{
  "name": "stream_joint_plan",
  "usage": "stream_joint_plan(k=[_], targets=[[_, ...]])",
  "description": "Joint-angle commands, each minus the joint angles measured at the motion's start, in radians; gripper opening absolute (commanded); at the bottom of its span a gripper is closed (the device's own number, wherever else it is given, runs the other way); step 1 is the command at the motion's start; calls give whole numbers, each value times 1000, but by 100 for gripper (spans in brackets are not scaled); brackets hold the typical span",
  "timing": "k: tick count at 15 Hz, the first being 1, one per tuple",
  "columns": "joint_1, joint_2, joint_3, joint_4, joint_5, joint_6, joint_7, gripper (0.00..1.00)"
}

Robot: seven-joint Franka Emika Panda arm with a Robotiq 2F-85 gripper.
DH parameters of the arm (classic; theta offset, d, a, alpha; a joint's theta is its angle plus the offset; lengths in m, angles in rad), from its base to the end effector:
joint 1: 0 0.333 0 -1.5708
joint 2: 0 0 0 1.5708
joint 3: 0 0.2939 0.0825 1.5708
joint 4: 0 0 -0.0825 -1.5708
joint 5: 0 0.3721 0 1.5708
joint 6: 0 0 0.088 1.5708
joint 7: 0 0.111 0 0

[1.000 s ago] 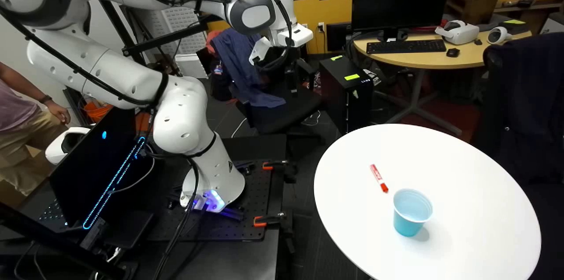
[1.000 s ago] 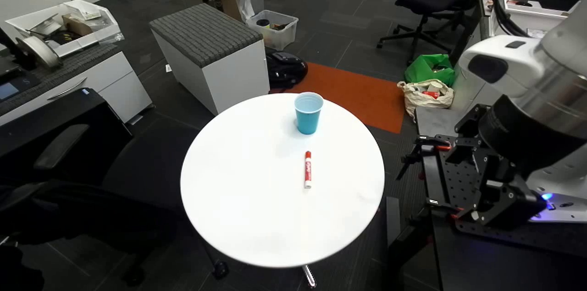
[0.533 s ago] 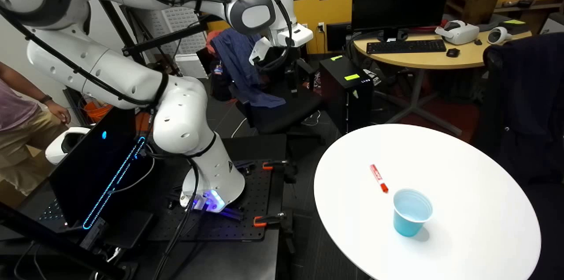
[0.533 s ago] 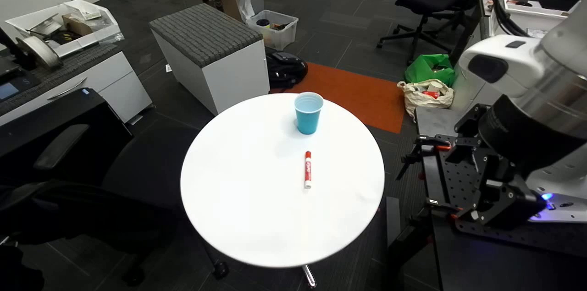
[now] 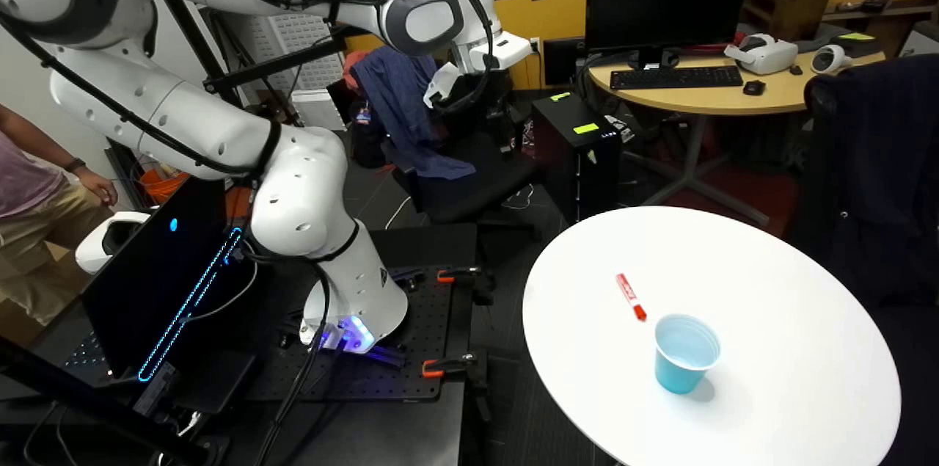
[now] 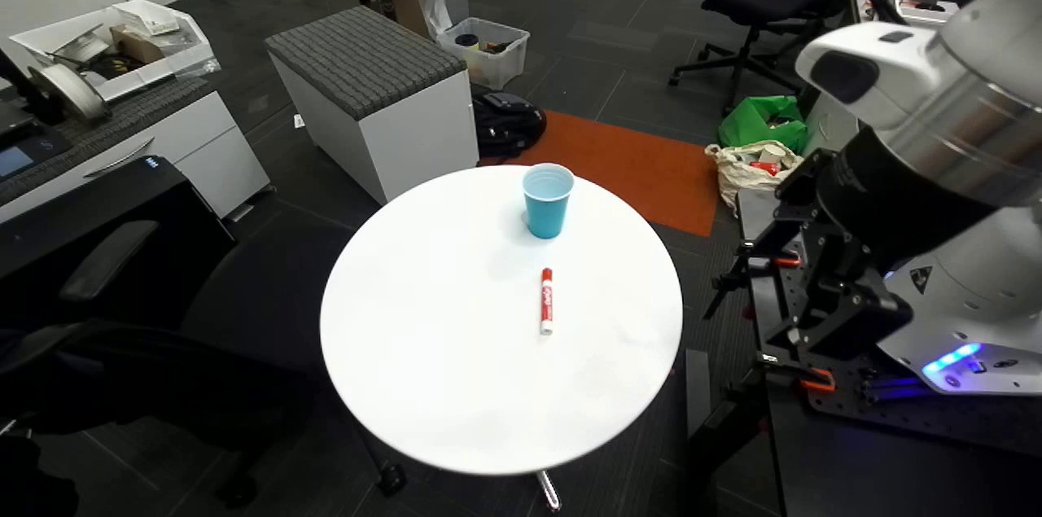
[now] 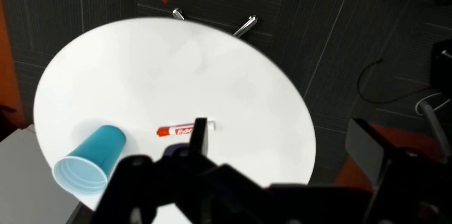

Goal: Move the cup to the left and put the marker in the cup

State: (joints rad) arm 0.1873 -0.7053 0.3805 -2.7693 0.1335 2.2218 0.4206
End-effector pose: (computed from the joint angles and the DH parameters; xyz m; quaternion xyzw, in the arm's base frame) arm 0.2972 0.1788 0.3956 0.9957 0.0015 0.0868 0.0310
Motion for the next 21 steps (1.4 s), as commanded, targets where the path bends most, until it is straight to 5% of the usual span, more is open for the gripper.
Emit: stream_joint_plan(k=[1, 10, 21], targets=[[-65, -14, -39, 12, -58, 39, 19, 100], [-215, 42, -131, 44, -190, 101, -20, 100], [-294, 209, -174, 75, -362, 157, -51, 100]])
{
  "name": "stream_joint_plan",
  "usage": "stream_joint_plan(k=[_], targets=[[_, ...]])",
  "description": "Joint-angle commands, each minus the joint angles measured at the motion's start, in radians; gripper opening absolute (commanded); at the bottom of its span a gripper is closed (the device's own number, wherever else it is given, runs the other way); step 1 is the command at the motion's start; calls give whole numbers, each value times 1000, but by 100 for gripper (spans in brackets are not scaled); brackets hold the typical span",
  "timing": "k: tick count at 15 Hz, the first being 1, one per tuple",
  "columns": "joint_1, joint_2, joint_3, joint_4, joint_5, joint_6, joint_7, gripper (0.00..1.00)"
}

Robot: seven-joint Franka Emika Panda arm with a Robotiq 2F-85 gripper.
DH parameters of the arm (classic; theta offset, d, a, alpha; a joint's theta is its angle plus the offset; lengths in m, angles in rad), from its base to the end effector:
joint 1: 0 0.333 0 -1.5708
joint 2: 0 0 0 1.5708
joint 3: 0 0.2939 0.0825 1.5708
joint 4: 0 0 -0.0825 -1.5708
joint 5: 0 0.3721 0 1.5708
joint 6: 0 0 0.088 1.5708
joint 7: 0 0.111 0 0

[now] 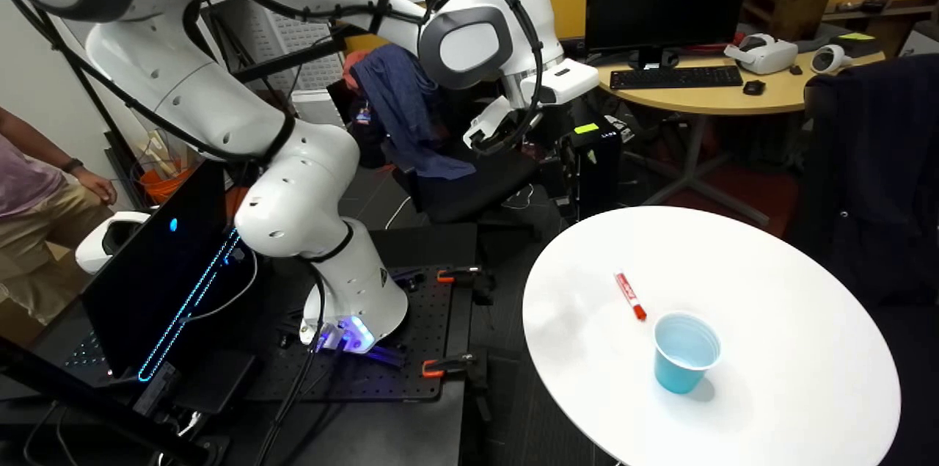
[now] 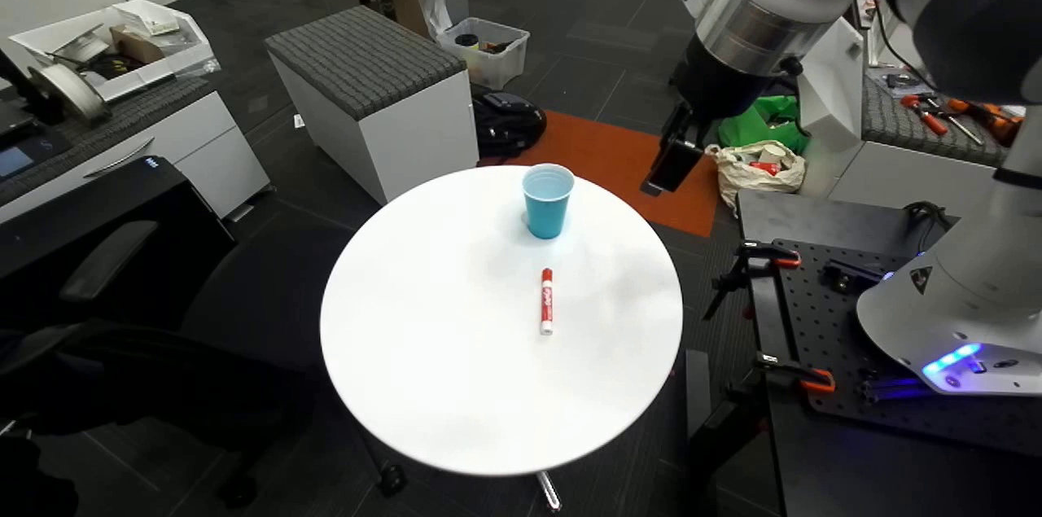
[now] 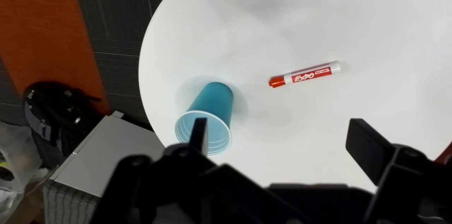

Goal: Move the cup to the left and put the marker in the cup

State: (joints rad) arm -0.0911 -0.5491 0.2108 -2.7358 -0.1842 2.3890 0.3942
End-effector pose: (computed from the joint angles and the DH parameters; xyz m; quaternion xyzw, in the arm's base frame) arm 0.3757 0.0372 0.3844 0.9845 -0.0845 0.1190 0.0975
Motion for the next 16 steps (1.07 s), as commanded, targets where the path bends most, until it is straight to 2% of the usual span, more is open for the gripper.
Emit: stream_joint_plan(k=[1, 7, 11, 16], targets=[[-18, 65, -4, 48, -60, -11, -23, 100], [-23, 149, -9, 103, -147, 31, -5, 100], [-19, 229, -22, 187, -126, 7, 12, 100], [-38, 326, -38, 291, -185, -34, 52, 100]])
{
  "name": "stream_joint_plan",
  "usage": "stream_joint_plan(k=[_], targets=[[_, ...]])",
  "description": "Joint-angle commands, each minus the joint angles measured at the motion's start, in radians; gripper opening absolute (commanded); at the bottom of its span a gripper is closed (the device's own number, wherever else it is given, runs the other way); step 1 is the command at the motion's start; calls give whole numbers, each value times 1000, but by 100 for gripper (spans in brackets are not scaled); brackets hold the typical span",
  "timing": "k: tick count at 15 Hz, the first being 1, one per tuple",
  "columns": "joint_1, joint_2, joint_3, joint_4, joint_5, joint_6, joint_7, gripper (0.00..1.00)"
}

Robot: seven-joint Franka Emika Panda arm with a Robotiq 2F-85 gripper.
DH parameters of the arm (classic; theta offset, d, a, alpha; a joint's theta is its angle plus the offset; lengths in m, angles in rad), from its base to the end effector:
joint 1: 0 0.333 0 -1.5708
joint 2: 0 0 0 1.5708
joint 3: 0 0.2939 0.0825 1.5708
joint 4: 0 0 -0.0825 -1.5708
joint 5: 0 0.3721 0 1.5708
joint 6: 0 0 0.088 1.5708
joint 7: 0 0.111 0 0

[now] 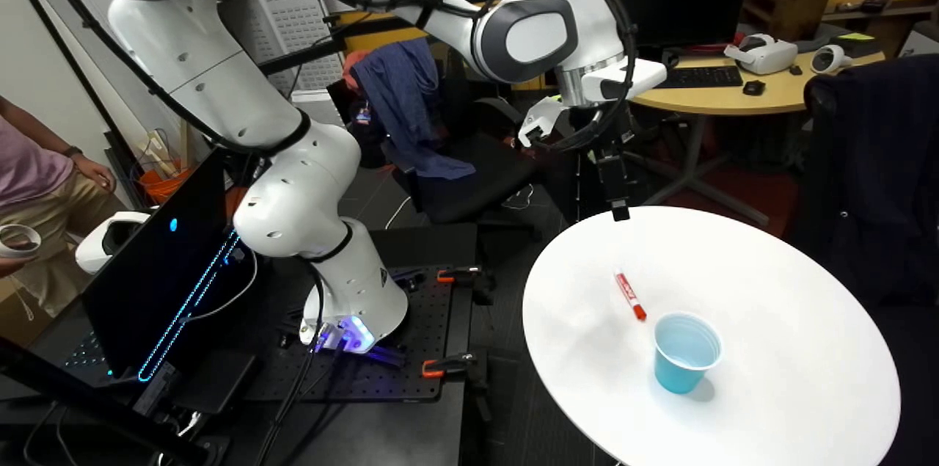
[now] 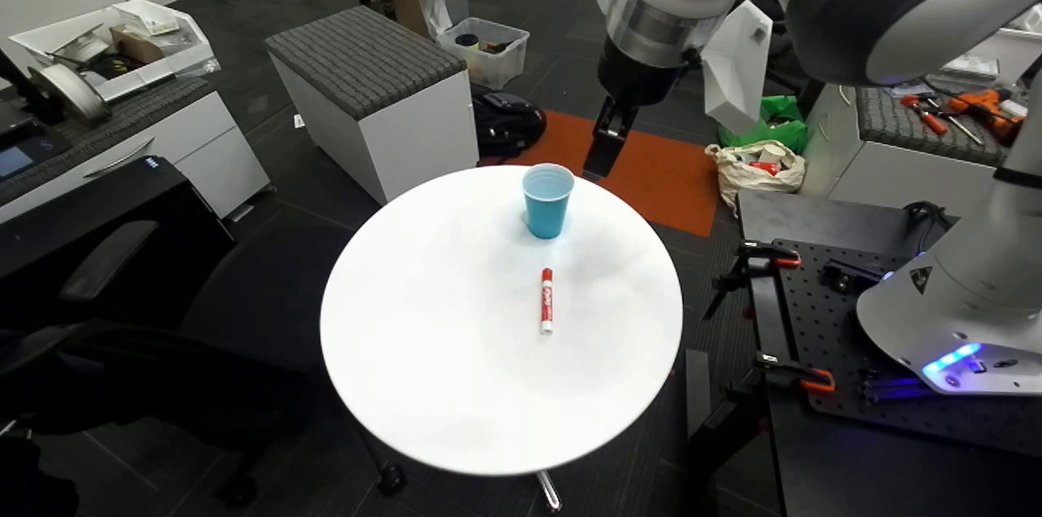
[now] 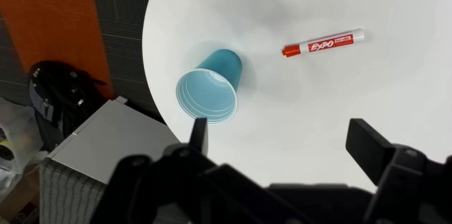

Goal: Move the cup to the left and put the marker in the cup

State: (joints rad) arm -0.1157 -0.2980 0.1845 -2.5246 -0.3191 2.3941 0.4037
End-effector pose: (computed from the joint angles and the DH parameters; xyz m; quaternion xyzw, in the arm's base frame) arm 0.4429 0.0261 0.3803 0.9848 -0.0594 0.1083 0.1219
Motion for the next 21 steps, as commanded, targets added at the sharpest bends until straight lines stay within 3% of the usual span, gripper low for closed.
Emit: stream_joint_plan(k=[1, 9, 15, 21], targets=[[-16, 95, -19, 96, -61, -49, 48, 100], [29, 230, -101, 167, -23, -63, -6, 100], [62, 310, -126, 200, -12, -39, -9, 100], [77, 306, -140, 187, -28, -38, 12, 100]])
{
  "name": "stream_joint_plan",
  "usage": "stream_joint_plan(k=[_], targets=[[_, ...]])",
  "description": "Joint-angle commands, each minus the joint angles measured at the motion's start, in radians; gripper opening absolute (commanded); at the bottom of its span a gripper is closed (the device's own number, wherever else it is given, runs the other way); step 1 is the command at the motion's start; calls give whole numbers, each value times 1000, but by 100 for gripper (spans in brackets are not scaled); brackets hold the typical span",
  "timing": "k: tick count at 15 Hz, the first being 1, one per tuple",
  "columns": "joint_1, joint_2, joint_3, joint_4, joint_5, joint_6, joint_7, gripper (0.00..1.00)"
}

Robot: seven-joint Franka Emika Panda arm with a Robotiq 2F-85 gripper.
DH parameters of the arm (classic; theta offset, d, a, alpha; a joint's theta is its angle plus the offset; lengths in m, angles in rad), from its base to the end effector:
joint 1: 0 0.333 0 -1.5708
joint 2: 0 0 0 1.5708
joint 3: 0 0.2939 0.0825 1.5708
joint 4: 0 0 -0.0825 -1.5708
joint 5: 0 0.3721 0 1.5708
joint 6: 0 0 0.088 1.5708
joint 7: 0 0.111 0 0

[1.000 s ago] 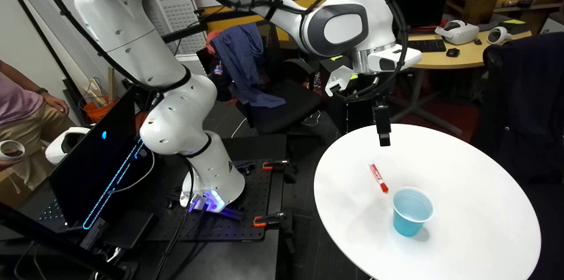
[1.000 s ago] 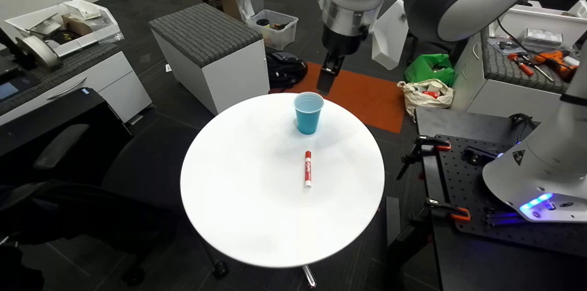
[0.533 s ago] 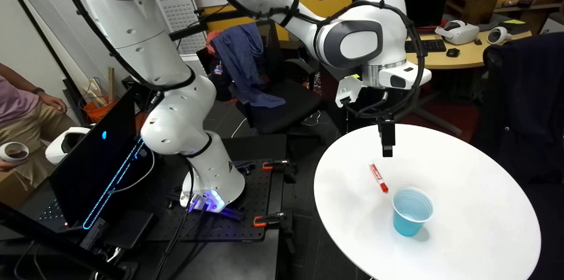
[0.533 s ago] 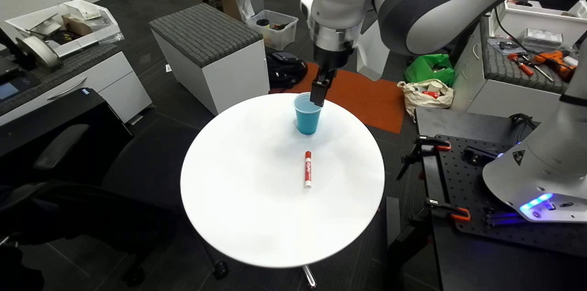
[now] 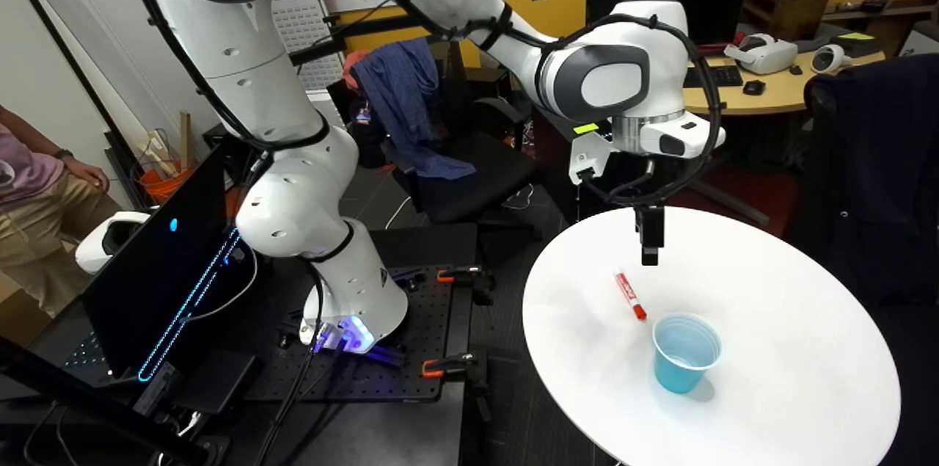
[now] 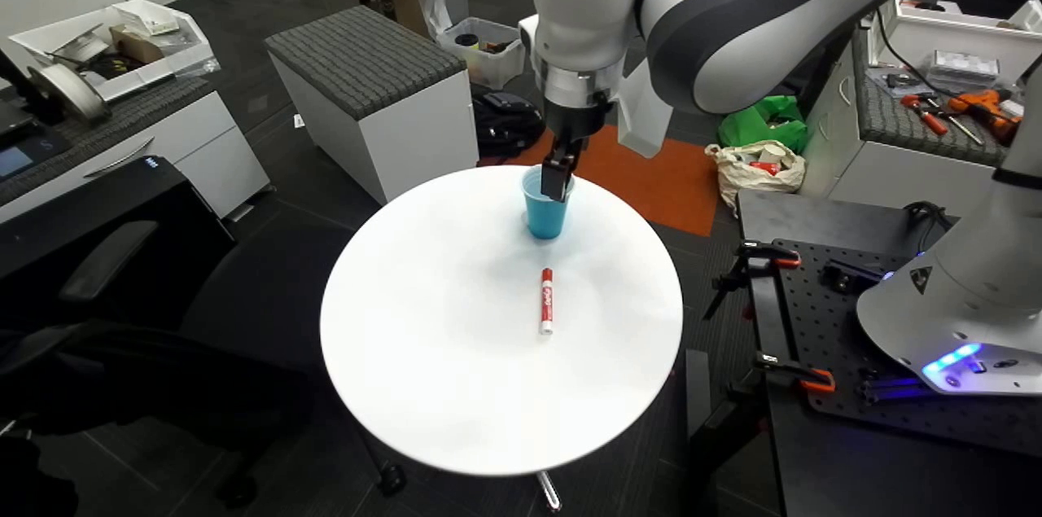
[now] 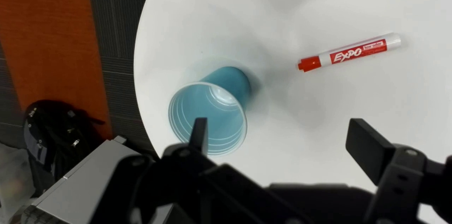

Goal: Move the cup to the left and put the marker in the cup

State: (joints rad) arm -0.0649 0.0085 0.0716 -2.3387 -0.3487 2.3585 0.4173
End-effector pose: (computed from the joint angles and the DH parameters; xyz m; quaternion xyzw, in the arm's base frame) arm 0.4982 -0.0021 0.3150 0.9891 -0.0811 0.0313 0.1188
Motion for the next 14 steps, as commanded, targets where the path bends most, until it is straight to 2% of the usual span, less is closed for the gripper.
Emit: stream_joint_plan(k=[1, 6, 14], targets=[[27, 0, -27, 2, 2, -2, -2, 100], [49, 11, -19, 45, -62, -18, 58, 100], [46, 112, -64, 137, -63, -6, 17, 100]])
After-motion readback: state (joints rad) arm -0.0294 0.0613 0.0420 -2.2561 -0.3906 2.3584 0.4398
